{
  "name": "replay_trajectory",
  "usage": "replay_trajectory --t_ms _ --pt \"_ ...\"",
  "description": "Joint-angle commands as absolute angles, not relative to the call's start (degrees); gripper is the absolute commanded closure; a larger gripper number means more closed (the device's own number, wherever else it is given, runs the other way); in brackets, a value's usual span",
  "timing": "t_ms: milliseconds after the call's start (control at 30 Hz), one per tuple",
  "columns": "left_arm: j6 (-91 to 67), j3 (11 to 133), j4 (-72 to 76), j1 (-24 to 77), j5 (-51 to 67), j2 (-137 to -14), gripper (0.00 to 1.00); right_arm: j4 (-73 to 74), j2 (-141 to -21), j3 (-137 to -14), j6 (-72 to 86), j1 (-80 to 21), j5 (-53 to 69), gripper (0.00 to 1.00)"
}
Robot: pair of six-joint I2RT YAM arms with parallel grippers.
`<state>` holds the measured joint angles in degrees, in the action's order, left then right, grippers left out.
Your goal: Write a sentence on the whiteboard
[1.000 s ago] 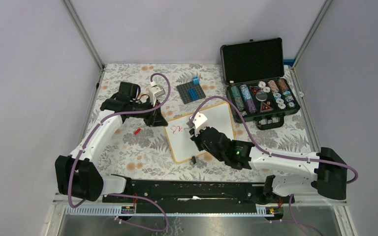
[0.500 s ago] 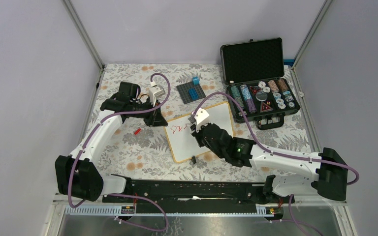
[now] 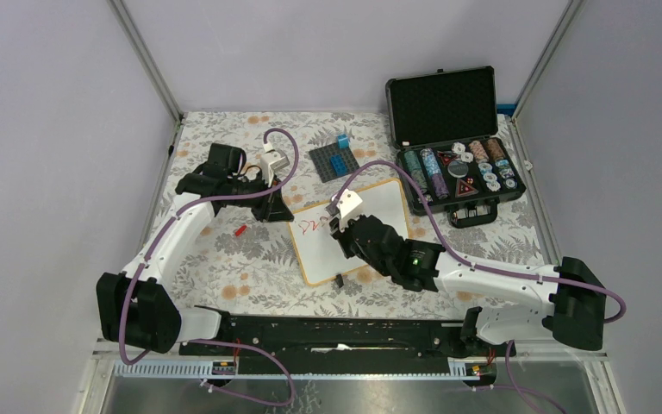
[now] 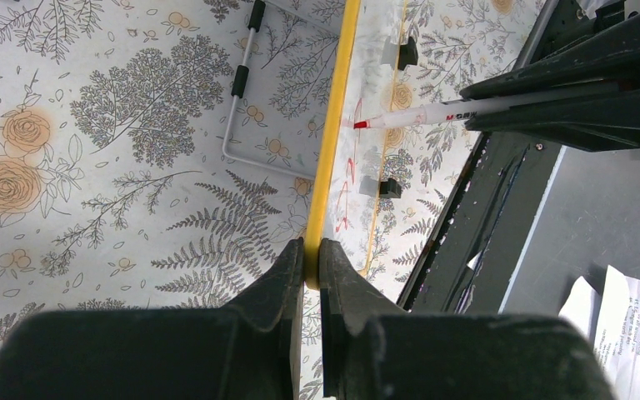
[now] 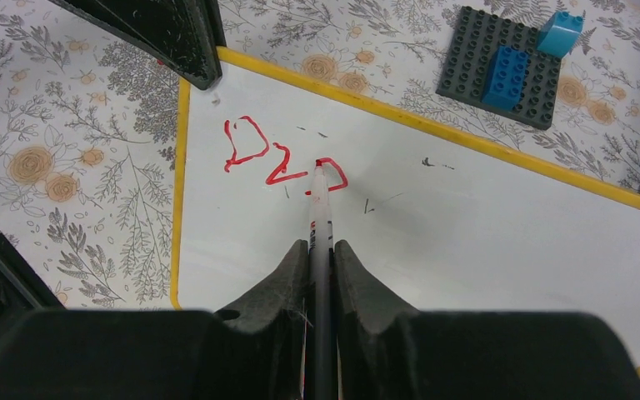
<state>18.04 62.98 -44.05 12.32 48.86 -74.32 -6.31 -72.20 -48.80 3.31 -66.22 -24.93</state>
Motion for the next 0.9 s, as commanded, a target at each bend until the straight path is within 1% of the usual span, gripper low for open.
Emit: replay_trajectory --t_ms 0,567,867 --pt "19.16 64.31 -44.38 12.66 50.15 -74.09 1.0 -6.86 -72.52 -48.87 4.1 -65.64 -22.5 1.0" --pt "18.98 64.5 -44.38 12.66 50.09 -74.17 1.0 -4.41 -69.59 -46.39 5.1 -65.57 -22.76 1.0" --pt "18.9 64.57 -44.38 12.66 50.03 -74.35 1.0 -2.9 -67.86 -45.98 5.37 -65.57 -25.95 1.0"
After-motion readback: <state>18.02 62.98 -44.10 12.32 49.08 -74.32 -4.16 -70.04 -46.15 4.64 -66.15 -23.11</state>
